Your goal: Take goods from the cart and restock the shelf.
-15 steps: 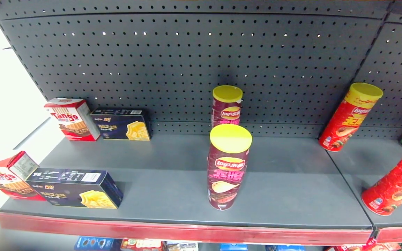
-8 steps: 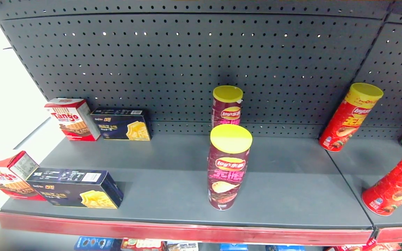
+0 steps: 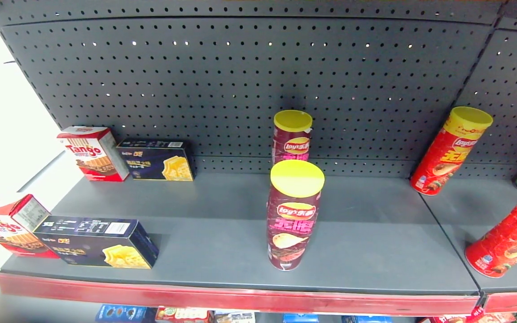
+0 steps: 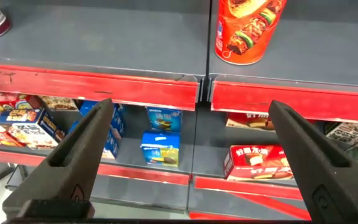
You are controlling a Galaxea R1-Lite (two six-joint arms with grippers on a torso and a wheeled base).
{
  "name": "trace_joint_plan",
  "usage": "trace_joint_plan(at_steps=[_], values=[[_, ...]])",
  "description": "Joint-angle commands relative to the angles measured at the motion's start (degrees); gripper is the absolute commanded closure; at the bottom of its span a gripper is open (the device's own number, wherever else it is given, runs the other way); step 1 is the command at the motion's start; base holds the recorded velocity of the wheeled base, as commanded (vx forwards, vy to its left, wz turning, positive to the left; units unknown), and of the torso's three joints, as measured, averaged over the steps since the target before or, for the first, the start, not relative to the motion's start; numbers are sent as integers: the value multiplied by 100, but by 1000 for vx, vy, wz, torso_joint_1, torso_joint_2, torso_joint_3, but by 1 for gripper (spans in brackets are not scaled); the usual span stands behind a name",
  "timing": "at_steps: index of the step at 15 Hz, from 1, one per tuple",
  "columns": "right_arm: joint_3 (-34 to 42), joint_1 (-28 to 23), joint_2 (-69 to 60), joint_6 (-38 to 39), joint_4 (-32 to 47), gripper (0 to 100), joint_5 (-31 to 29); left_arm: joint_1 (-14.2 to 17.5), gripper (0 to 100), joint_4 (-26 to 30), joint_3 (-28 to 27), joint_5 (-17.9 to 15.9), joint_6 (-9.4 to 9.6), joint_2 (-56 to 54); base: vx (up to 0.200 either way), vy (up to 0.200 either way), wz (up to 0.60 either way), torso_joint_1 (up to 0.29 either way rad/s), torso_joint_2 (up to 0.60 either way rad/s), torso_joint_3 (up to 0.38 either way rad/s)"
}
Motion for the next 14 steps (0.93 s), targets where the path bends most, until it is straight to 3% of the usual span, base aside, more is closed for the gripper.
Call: trace_joint_plan(at_steps=[1, 2, 3, 6, 9, 11, 13, 14], values=[[0, 7, 34, -4, -4, 0, 3, -81, 0, 313, -132, -618, -332, -12, 0, 0, 0, 0, 0, 0], [0, 7, 34, -4, -4, 0, 3, -11, 0, 506, -202, -776, -367, -91, 0, 0, 0, 0, 0, 0], [0, 7, 34, -4, -4, 0, 3, 7, 0, 576, -237, -715, -376, -126, 0, 0, 0, 0, 0, 0], [0, 7, 34, -4, -4, 0, -6, 16, 0, 567, -229, 129, -323, -117, 0, 0, 0, 0, 0, 0], [0, 7, 34, -4, -4, 0, -6, -11, 0, 550, -229, 384, -376, -293, 0, 0, 0, 0, 0, 0], [0, 7, 34, -4, -4, 0, 3, -2, 0, 559, -229, 525, -490, -267, 0, 0, 0, 0, 0, 0], [0, 7, 34, -4, -4, 0, -6, -37, 0, 541, -220, 516, -824, -223, 0, 0, 0, 0, 0, 0], [0, 7, 34, -4, -4, 0, 3, -28, 0, 576, -237, 507, -833, -240, 0, 0, 0, 0, 0, 0]])
